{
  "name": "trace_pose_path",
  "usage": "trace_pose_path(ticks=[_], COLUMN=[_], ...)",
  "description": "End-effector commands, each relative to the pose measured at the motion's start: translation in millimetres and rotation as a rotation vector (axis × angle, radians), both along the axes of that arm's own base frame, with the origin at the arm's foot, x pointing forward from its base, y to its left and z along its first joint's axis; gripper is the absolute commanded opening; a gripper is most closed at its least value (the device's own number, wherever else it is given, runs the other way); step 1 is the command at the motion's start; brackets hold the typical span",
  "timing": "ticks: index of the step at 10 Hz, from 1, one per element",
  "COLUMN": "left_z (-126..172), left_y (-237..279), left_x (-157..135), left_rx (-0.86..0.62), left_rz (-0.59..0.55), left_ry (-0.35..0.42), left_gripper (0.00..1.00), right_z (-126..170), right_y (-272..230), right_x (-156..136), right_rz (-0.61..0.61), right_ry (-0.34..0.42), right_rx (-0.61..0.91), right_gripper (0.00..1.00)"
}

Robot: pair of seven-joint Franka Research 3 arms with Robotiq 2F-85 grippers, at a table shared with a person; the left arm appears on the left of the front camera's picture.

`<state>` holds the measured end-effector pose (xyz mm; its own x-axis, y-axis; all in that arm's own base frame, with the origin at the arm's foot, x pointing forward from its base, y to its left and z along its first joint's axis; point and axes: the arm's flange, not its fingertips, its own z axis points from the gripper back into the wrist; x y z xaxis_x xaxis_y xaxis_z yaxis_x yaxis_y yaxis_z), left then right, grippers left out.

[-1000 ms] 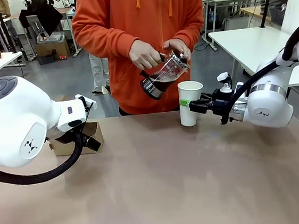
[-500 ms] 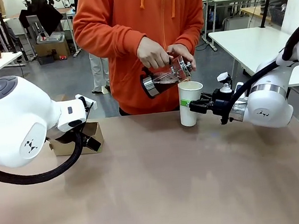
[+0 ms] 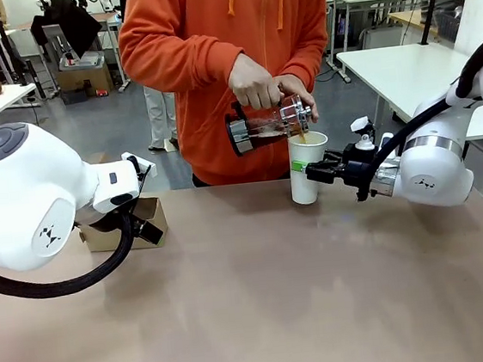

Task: Pour a drink into a cup and package it in a carrier.
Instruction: When a person places the Paper Cup Lid on the 600 ml Paper Cup , lift the 600 ml Paper Cup.

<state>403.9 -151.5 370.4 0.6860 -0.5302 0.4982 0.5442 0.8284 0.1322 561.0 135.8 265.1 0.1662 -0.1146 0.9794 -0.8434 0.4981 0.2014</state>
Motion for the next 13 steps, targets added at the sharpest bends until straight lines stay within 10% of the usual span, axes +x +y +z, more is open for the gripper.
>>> trace_pose_path(ticks=[1,13], left_z=[0.2,0.2], left_y=[0.2,0.2], left_x=[-0.2,-0.2], left_rx=[-0.002,-0.002], left_rz=[0.0,0.0], left_ry=[0.0,0.0], left_gripper=[1.0,1.0], right_z=[1.0,1.0], right_y=[1.6,1.6], right_x=[0.4,0.4], right_rz=[-0.005,-0.005], right_ry=[0.007,0.007], right_rx=[0.012,0.012], right_gripper=[0.81,0.81])
